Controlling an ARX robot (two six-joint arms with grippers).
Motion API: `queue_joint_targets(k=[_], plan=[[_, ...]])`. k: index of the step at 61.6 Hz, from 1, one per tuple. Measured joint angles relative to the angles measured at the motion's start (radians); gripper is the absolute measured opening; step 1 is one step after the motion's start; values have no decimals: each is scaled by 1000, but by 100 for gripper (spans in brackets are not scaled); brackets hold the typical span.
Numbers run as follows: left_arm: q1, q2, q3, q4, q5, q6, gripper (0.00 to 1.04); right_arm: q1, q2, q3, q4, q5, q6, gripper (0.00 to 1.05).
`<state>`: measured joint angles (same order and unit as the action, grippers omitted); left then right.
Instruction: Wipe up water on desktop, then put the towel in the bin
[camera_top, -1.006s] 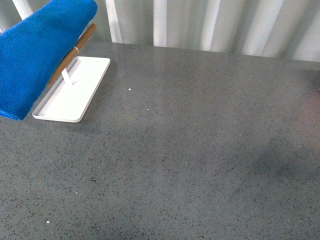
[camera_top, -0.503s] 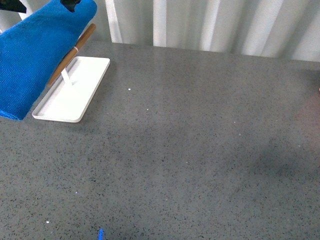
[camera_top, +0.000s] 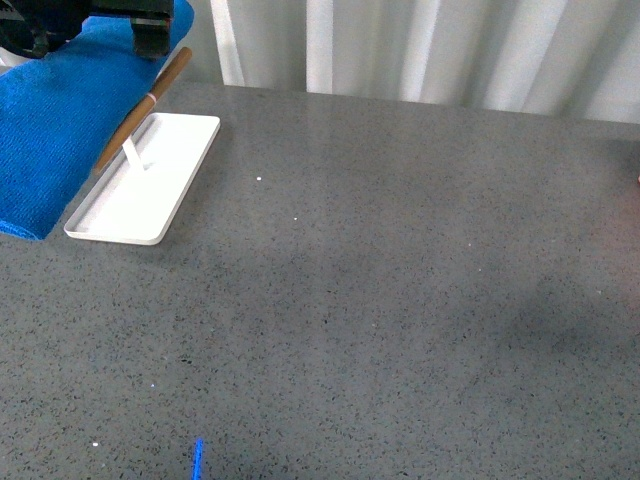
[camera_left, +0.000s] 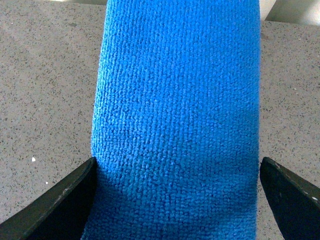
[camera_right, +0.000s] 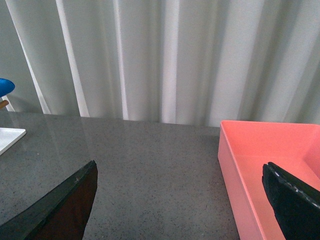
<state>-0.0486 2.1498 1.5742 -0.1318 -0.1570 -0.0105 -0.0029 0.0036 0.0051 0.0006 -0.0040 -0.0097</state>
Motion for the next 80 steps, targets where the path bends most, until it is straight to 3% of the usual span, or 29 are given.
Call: queue_joint_targets(k=[26, 35, 63, 72, 80], plan=[[2, 16, -2, 29, -3, 10, 27, 0, 0, 0, 0, 0, 0, 98], [5, 2, -2, 32, 4, 16, 11, 0, 0, 0, 0, 0, 0, 98], [-8, -278, -44, -9, 143, 40, 8, 0, 0, 0, 0, 0, 0, 98], [-84, -448, -145, -11, 200, 21, 8, 0, 0, 0, 0, 0, 0, 98], [-205, -587, -291, 7, 233, -22, 8, 0, 0, 0, 0, 0, 0, 98]])
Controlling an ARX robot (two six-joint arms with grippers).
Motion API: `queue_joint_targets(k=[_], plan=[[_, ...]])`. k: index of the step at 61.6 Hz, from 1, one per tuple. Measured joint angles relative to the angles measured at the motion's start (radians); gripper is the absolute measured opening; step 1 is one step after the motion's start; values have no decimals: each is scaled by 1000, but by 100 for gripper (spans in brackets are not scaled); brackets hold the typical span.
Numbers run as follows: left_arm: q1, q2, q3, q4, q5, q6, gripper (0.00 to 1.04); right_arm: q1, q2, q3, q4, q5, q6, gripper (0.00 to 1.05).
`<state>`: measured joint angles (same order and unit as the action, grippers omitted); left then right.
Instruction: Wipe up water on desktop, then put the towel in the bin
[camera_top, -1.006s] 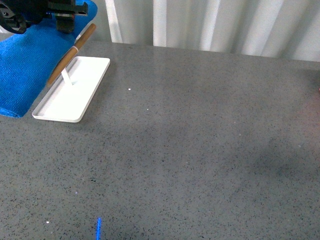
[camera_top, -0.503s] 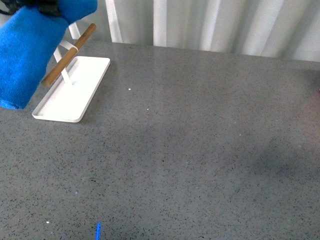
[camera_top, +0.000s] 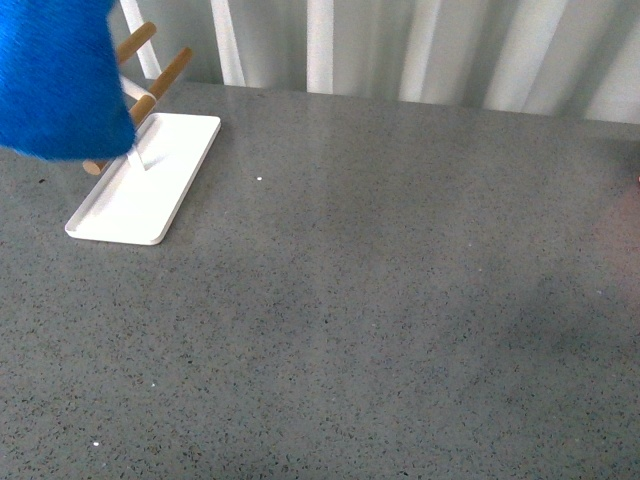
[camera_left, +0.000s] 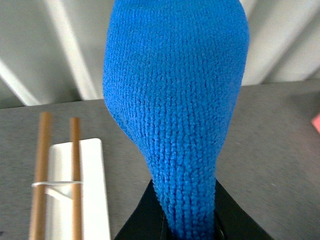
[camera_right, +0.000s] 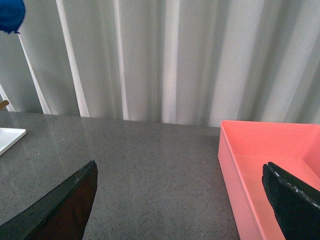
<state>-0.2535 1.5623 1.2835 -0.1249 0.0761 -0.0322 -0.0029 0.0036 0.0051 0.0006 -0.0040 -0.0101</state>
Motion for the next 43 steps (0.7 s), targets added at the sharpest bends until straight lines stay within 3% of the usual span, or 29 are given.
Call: queue_joint_targets(k=[18, 39, 40, 43], plan=[[-288, -63, -209, 135, -30, -85, 8, 0, 0, 0, 0, 0, 0, 98], [-432, 140, -90, 267, -83, -185, 8, 0, 0, 0, 0, 0, 0, 98], [-436, 154, -68, 268, -84, -191, 8, -6, 7, 3, -10, -16, -4, 98], [-438, 177, -33, 268, -89, -198, 8, -60, 69, 48, -114, -200, -49, 98]])
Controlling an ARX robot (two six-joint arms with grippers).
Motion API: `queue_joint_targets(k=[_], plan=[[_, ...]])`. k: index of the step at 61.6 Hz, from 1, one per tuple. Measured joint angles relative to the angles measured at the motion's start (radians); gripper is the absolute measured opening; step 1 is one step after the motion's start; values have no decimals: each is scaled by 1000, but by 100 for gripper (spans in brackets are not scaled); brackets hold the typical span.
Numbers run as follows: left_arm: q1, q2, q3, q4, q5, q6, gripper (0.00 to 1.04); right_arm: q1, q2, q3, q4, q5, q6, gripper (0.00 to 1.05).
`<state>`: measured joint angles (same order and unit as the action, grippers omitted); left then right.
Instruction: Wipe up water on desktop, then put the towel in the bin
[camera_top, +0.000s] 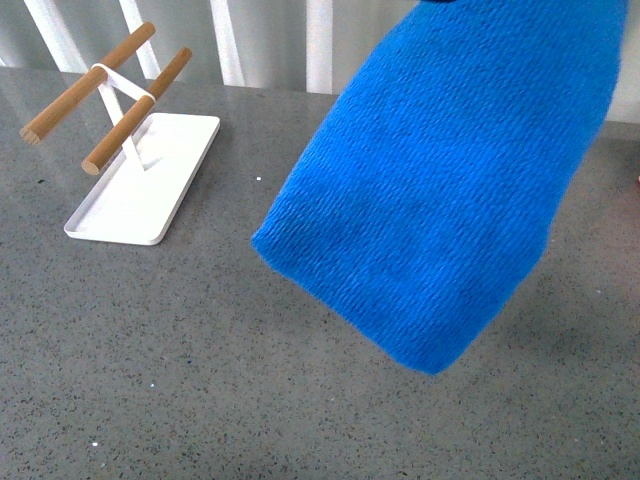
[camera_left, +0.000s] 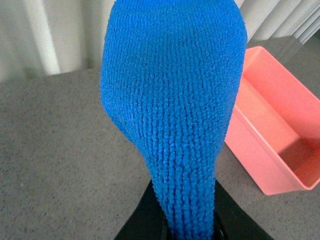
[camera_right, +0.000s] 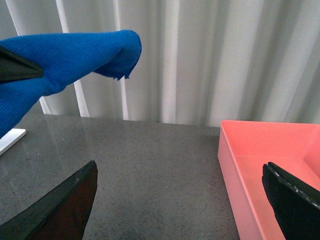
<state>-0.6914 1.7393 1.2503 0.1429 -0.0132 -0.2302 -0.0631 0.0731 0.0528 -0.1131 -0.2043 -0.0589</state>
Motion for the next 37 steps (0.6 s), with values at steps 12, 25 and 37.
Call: queue_joint_targets(k=[12, 25, 37], plan=[[-7, 60, 101, -14, -15, -27, 8, -21, 366, 65, 152, -365, -51, 98], [-19, 66, 115, -19, -21, -57, 8, 56, 700, 143, 457, -386, -30, 98], [-25, 66, 126, -29, -10, -80, 8, 120, 949, 233, 632, -359, 8, 98]])
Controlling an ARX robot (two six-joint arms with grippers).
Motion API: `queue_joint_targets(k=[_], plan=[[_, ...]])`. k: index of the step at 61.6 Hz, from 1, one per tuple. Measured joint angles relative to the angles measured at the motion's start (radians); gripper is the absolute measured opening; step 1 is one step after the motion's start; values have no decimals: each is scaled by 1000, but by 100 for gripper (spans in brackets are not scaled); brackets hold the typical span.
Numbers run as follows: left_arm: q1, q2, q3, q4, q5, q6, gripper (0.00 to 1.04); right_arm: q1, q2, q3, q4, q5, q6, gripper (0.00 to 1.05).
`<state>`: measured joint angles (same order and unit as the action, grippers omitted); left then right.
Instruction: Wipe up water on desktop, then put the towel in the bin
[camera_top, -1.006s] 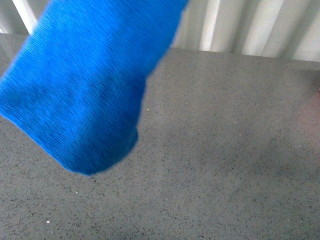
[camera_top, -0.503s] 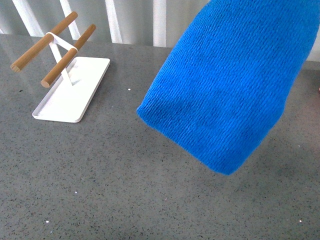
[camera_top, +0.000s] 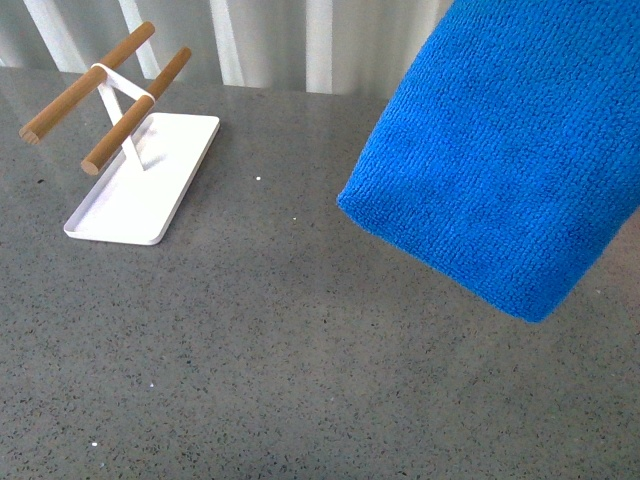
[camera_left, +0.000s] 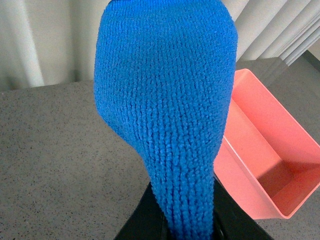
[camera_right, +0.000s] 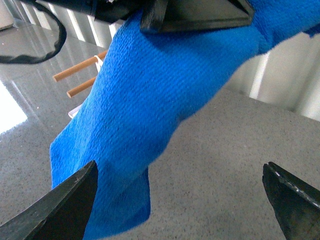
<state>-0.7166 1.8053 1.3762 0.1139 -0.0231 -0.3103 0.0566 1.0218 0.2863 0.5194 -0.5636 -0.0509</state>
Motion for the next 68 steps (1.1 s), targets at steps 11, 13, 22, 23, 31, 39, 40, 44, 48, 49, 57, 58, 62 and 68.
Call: queue_joint_targets(k=[11, 13, 22, 23, 31, 39, 40, 44, 48, 49, 57, 58, 62, 68], plan=[[2, -3, 13, -10, 1, -20, 8, 57, 150, 63, 76, 14, 21, 98], [3, -3, 17, -11, 1, -25, 8, 73, 170, 73, 84, 14, 23, 98], [8, -7, 26, -16, 11, -49, 8, 142, 243, 98, 154, 29, 34, 92], [9, -7, 27, -17, 12, -50, 8, 145, 249, 100, 165, 30, 35, 90], [10, -9, 36, -29, 21, -71, 8, 176, 317, 117, 266, 40, 64, 70], [16, -11, 38, -45, 24, -88, 8, 189, 340, 129, 327, 35, 100, 47], [16, -11, 39, -47, 24, -92, 8, 189, 340, 131, 332, 33, 107, 43], [20, -12, 43, -50, 24, -94, 8, 185, 337, 138, 333, 34, 117, 33], [23, -14, 47, -52, 23, -94, 8, 174, 331, 142, 332, 31, 127, 24], [23, -14, 47, -53, 23, -94, 8, 171, 330, 142, 332, 31, 127, 22], [27, -22, 47, -55, 18, -103, 13, 132, 291, 143, 289, 16, 124, 4], [27, -23, 47, -55, 18, -103, 15, 129, 288, 143, 285, 14, 122, 4], [27, -28, 47, -55, 11, -105, 26, 106, 272, 143, 267, 4, 114, 4], [32, -35, 41, -56, 7, -111, 42, 70, 254, 143, 247, -6, 106, 4]])
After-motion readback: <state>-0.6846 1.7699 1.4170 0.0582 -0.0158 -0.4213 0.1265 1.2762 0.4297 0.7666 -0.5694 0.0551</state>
